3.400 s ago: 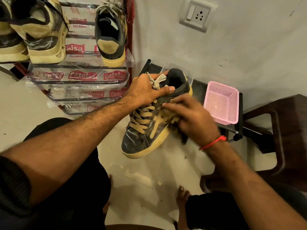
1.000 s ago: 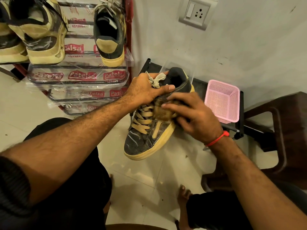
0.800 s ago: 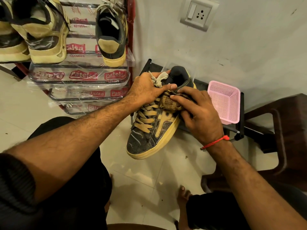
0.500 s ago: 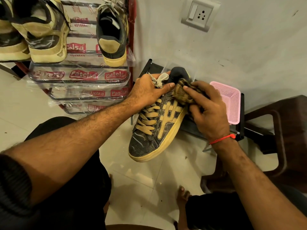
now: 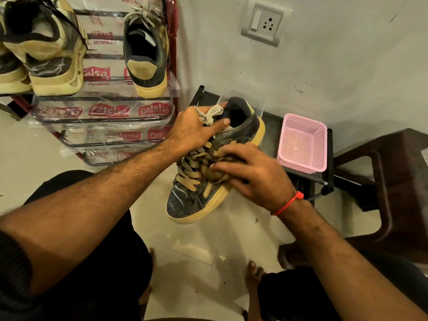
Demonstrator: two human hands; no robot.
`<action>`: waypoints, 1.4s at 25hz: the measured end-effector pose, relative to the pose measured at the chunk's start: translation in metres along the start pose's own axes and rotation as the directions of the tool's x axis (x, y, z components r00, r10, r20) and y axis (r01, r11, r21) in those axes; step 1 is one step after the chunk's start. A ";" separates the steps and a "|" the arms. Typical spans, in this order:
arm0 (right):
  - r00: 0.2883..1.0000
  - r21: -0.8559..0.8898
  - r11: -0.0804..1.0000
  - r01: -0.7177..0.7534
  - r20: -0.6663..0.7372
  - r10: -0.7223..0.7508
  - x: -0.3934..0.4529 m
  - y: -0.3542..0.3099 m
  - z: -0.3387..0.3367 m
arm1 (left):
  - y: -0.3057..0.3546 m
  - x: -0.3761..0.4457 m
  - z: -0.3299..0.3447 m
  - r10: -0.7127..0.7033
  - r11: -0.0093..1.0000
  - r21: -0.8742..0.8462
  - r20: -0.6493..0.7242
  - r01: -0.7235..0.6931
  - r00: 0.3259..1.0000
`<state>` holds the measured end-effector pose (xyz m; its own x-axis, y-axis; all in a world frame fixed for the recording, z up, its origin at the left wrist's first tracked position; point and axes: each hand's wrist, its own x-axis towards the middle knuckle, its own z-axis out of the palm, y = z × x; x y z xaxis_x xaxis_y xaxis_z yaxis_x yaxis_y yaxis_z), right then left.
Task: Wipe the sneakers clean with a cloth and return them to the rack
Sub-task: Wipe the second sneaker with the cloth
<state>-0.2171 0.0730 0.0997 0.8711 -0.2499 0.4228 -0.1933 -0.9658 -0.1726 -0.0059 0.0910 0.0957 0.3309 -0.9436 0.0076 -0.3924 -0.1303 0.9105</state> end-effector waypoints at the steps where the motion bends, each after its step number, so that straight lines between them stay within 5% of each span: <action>1: 0.997 -0.044 0.998 -0.044 -0.069 0.041 -0.001 0.007 -0.003 | 0.002 -0.002 0.002 0.018 1.000 -0.014 0.018 -0.018 1.000; 5: 0.914 -0.127 0.950 -0.286 -0.335 0.230 -0.001 0.026 -0.016 | 0.009 -0.006 0.008 0.091 0.996 -0.017 0.064 -0.090 0.994; 8: 0.858 -0.052 0.921 -0.385 -0.388 0.337 -0.001 0.033 -0.025 | 0.012 -0.010 0.007 0.136 0.988 0.064 0.078 -0.141 0.988; 17: 0.986 -0.062 0.985 -0.164 -0.052 0.161 0.008 -0.024 0.007 | 0.003 -0.005 0.000 0.061 0.998 -0.005 0.049 -0.060 0.997; 19: 0.982 -0.099 0.978 -0.181 -0.064 0.175 0.008 -0.011 -0.002 | 0.006 -0.006 0.000 0.084 0.995 0.047 0.033 -0.086 0.996; 24: 0.826 0.029 0.888 -0.459 -0.355 0.438 -0.001 0.025 -0.024 | 0.011 -0.005 0.002 0.131 0.990 0.056 0.021 -0.132 0.991; 27: 0.756 0.109 0.834 -0.541 -0.373 0.539 -0.009 0.041 -0.025 | 0.008 -0.006 0.001 0.126 0.992 0.015 0.032 -0.127 0.991; 31: 0.841 0.232 0.874 -0.426 -0.253 0.478 -0.003 0.025 -0.013 | -0.003 0.005 -0.003 -0.027 0.988 -0.157 -0.106 0.010 0.994; 35: 0.991 0.190 0.973 -0.135 0.039 0.130 0.007 -0.027 0.006 | -0.007 0.008 -0.009 -0.034 0.994 -0.108 -0.165 0.016 0.986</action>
<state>-0.2031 0.0975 0.1022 0.8554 -0.3702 0.3621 -0.2197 -0.8927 -0.3935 0.0071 0.0874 0.0932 0.4811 -0.8755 0.0444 -0.2915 -0.1119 0.9500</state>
